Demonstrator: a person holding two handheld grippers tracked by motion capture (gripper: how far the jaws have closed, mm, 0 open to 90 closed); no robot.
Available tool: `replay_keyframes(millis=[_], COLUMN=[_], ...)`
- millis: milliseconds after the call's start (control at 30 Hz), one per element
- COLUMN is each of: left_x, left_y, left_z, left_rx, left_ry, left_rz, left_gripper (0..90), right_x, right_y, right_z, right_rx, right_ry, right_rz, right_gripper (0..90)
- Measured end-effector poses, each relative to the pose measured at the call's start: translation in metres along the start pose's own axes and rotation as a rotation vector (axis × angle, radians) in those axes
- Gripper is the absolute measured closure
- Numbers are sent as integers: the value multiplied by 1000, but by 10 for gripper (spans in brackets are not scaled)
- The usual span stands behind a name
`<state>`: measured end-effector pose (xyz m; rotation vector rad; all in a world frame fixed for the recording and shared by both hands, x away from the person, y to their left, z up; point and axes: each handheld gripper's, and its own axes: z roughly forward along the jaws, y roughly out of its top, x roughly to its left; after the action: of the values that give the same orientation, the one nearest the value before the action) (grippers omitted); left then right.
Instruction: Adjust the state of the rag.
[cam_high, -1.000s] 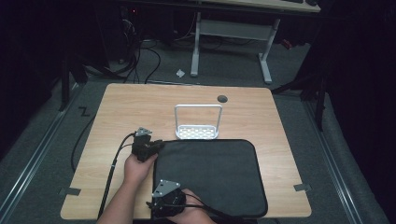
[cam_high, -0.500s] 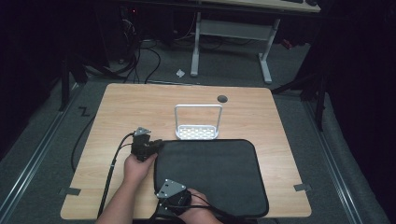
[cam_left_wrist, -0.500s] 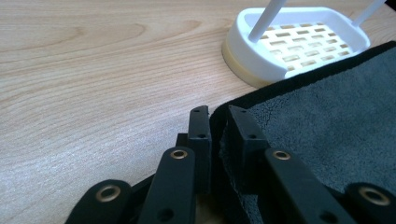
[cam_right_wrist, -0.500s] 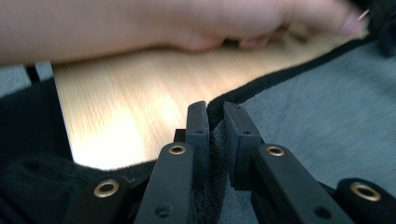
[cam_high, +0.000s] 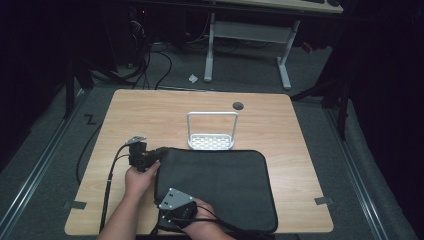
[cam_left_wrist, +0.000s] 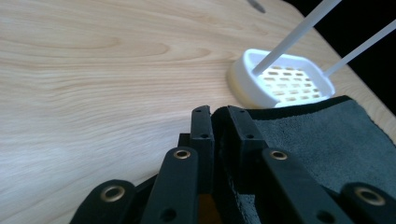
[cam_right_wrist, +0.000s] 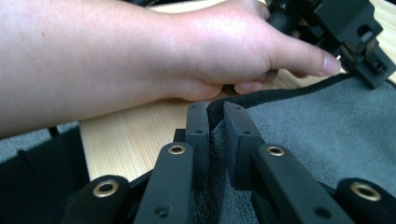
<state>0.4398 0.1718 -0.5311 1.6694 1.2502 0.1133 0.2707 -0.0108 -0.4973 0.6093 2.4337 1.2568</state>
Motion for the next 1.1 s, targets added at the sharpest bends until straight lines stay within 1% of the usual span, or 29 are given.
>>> replay_keyframes(millis=[33, 67, 100, 133, 167, 200, 300, 333, 400, 433, 467, 533, 567, 600, 633, 700, 800, 833, 867, 900, 933, 967, 1000, 1033, 1067, 1100], left_x=[4, 4, 8, 16, 16, 24, 35, 35, 39, 42, 42, 40, 40, 35, 35, 24, 10, 10, 4, -6, -6, -15, -19, -19, -23, -27], left_y=[1, 1, 1, 3, 3, 6, 9, 9, 11, 13, 13, 16, 16, 18, 18, 20, 22, 22, 22, 22, 22, 23, 22, 22, 22, 22], left_z=[-6, -6, -13, -28, -28, -44, -69, -69, -84, -96, -96, -102, -102, -98, -98, -87, -71, -71, -65, -53, -53, -41, -35, -35, -30, -25], left_rx=[-7, -7, -17, -28, -28, -32, -44, -44, -52, -60, -60, -72, -72, -71, -71, -75, -71, -71, -64, -50, -50, -43, -46, -46, -46, -44], left_ry=[4, 4, 10, 31, 31, 58, 92, 92, 110, 120, 120, 114, 114, 109, 109, 94, 75, 75, 69, 62, 62, 58, 53, 53, 52, 54], left_rz=[-7, -7, -18, -31, -31, -28, -31, -31, -27, -26, -26, -29, -29, -26, -26, -31, -22, -22, -14, -2, -2, -4, -10, -10, -16, -15], left_gripper=[816, 816, 817, 817, 817, 817, 818, 817, 818, 817, 818, 818, 818, 817, 817, 817, 816, 817, 817, 817, 816, 816, 816, 816, 816, 815], right_x=[2, 2, 7, 10, 10, 16, 27, 31, 38, 41, 43, 44, 44, 41, 41, 34, 23, 19, 19, 11, 7, 3, -1, -1, -5, -14], right_y=[4, 4, 11, 15, 15, 24, 37, 41, 48, 51, 52, 53, 53, 52, 52, 48, 40, 36, 36, 29, 24, 20, 16, 16, 11, 2], right_z=[3, 3, 8, 11, 11, 17, 27, 30, 35, 36, 36, 35, 35, 31, 31, 19, 4, -1, -1, -12, -17, -22, -27, -27, -33, -43], right_rx=[-6, -6, -15, -22, -22, -38, -52, -56, -62, -69, -75, -78, -78, -79, -79, -79, -79, -78, -78, -77, -74, -74, -73, -73, -73, -74], right_ry=[4, 4, 21, 28, 28, 47, 77, 90, 103, 108, 109, 106, 106, 95, 95, 71, 41, 31, 31, 13, 4, -4, -15, -15, -25, -42], right_rz=[-6, -6, -14, -20, -20, -29, -38, -43, -57, -63, -68, -73, -73, -75, -75, -77, -81, -82, -82, -77, -76, -76, -71, -71, -61, -44], right_gripper=[816, 816, 816, 816, 816, 816, 815, 815, 815, 815, 815, 815, 815, 815, 815, 815, 815, 814, 814, 814, 815, 815, 815, 815, 815, 815])
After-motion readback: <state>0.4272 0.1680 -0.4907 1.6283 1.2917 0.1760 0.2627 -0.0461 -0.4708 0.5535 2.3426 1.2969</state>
